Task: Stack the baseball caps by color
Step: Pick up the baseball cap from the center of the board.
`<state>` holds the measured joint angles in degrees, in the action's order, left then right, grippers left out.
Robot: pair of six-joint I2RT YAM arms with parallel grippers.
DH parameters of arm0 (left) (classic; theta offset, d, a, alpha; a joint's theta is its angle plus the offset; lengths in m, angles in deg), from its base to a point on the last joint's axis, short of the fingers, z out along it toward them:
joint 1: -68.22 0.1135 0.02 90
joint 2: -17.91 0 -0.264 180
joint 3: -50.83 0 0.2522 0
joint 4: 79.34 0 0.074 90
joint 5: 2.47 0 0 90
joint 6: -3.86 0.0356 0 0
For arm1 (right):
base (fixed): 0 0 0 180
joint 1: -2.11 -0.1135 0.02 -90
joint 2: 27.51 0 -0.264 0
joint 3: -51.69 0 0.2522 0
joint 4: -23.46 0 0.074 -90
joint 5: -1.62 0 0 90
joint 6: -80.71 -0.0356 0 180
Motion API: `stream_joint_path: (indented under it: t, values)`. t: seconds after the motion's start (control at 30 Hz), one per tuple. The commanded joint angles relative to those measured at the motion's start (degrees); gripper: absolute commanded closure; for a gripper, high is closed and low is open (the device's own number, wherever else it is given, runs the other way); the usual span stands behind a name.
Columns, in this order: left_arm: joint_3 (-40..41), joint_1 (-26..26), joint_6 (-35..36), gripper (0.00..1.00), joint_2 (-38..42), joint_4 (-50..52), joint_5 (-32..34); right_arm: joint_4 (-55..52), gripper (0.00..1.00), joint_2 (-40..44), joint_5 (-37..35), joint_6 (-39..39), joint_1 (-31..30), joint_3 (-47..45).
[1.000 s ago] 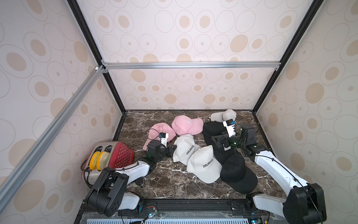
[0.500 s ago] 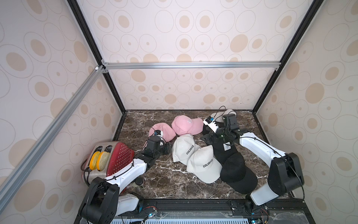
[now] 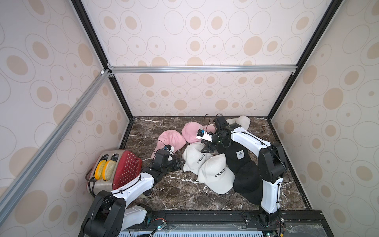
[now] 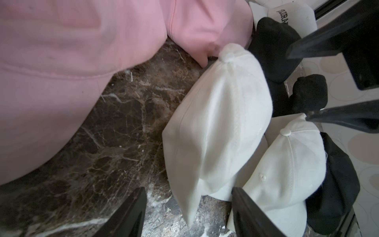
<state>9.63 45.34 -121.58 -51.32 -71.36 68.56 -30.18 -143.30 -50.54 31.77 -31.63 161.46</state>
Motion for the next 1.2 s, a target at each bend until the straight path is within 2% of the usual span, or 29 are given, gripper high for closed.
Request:
stream_joint_path:
  t: [0.0, 0.23, 0.37, 0.4, 0.63, 0.77, 0.83, 0.93, 1.07, 1.17]
  values:
    - [-0.2, 0.0, 1.9, 0.35, -2.0, -3.2, -2.2, -5.3, 0.26, -0.3, 1.4, 1.9, -0.8, 1.4]
    - [0.5, 0.0, 1.1, 0.43, -9.1, -13.2, -6.9, -0.3, 0.25, 2.0, 2.3, -1.9, -1.0, -2.2]
    - [1.0, 0.1, 1.0, 0.52, -12.0, -16.7, -8.7, 1.1, 0.24, 3.0, 2.0, -2.6, -1.0, -3.8]
    - [1.2, 0.0, 1.1, 0.56, -12.2, -17.2, -8.7, 1.3, 0.24, 3.2, 1.9, -2.8, -1.0, -4.2]
    - [1.3, 0.0, 3.4, 1.00, -10.1, -14.4, -4.8, 5.0, 0.21, 4.7, 1.1, -4.6, -1.0, -6.5]
    - [-1.6, 0.1, 9.9, 1.00, -4.5, -4.5, 2.3, 7.4, 0.10, 5.6, -3.6, -6.3, -1.0, -6.7]
    - [-2.4, 0.2, 14.6, 1.00, -0.7, -1.5, 6.0, 6.9, 0.00, 5.6, -5.2, -4.8, -1.0, -5.9]
    - [-1.4, 0.5, 22.9, 1.00, 2.8, -2.4, 5.4, 5.4, 0.00, 5.1, -5.1, -2.5, -1.0, -4.1]
    - [-3.7, 2.9, 26.0, 1.00, 1.6, -0.9, -10.5, 2.4, 0.00, 3.4, -1.5, 2.1, -1.0, -0.9]
    - [-4.6, 2.9, 28.3, 1.00, 2.1, 1.2, -16.6, -1.1, 0.00, 1.1, -1.6, 5.4, -1.0, 2.8]
